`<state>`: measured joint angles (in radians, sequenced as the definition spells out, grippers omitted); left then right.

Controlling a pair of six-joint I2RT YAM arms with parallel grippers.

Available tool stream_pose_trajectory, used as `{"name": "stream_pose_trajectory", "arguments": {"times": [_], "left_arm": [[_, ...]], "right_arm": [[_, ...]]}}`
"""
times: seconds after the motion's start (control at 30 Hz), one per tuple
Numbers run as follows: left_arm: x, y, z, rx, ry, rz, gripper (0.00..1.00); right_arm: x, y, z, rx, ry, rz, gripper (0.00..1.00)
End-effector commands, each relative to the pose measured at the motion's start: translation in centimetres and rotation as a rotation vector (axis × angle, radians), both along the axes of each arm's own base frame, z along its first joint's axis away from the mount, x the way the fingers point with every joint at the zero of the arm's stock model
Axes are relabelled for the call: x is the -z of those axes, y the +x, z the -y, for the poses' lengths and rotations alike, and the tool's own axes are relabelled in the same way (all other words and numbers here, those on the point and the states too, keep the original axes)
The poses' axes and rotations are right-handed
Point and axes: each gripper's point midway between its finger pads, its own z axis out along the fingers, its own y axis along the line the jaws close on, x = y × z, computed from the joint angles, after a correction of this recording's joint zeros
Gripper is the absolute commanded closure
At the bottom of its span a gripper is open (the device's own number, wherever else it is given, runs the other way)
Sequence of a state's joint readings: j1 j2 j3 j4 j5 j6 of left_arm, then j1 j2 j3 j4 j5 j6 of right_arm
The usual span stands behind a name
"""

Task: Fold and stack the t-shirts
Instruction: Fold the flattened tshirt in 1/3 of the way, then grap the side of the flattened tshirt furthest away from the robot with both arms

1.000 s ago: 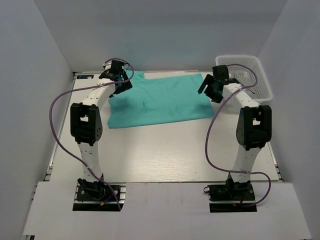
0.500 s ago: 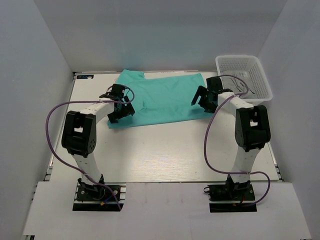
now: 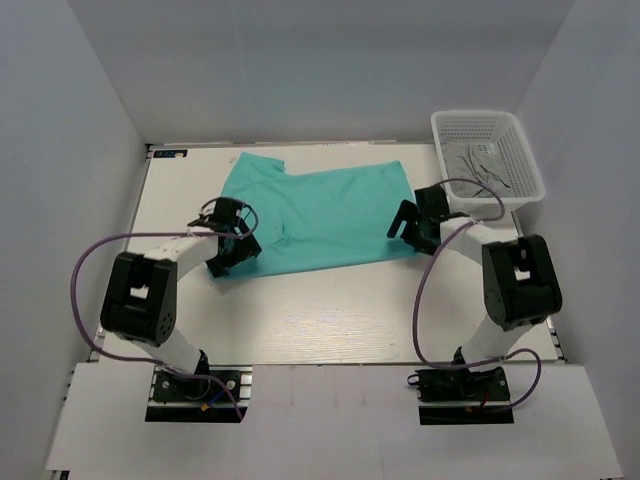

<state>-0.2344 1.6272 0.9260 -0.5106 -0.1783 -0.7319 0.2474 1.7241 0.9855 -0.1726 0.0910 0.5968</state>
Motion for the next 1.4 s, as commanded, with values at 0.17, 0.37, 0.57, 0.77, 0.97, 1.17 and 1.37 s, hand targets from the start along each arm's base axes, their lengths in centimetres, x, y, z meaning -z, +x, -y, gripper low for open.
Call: {"name": "stream_pose_trajectory", "arguments": {"times": [0.17,0.37,0.57,0.77,0.97,1.17,1.37], "left_arm": [[1.1,-14.0,-0.7,-0.095,-0.103,-0.22,0.0],[-4.4,-12.8,0.1,-0.093,-0.197,-0.018,0.0],[-12.2,-5.7,-2.0,-0.126,-0.072,0.272,0.0],[-13.1,3.9,-1.9,-0.054,0.047,0.307,0.0],[-13.9,15.3,-2.6,-0.127,0.168,0.309,0.0],[-8.5,23.5,-1.3,-0.059,0.141,0.234,0.0],[-5.3,26.3,-1.6,-0.025,0.167,0.241,0.0]], "right_arm": [[3.5,-15.6,2.9,0.033,-0.072,-0.287,0.1],[1.0,-16.9,1.2,-0.061,0.022,-0.212,0.1],[-8.3,-9.1,-0.4,-0.092,0.061,0.129,0.1],[-12.9,-1.8,-0.2,-0.019,-0.005,0.277,0.1],[-13.9,5.2,0.0,-0.003,-0.074,0.271,0.1],[-12.2,9.3,1.6,0.0,-0.176,0.199,0.1],[-10.6,10.9,3.6,0.026,-0.225,0.183,0.1]]}}
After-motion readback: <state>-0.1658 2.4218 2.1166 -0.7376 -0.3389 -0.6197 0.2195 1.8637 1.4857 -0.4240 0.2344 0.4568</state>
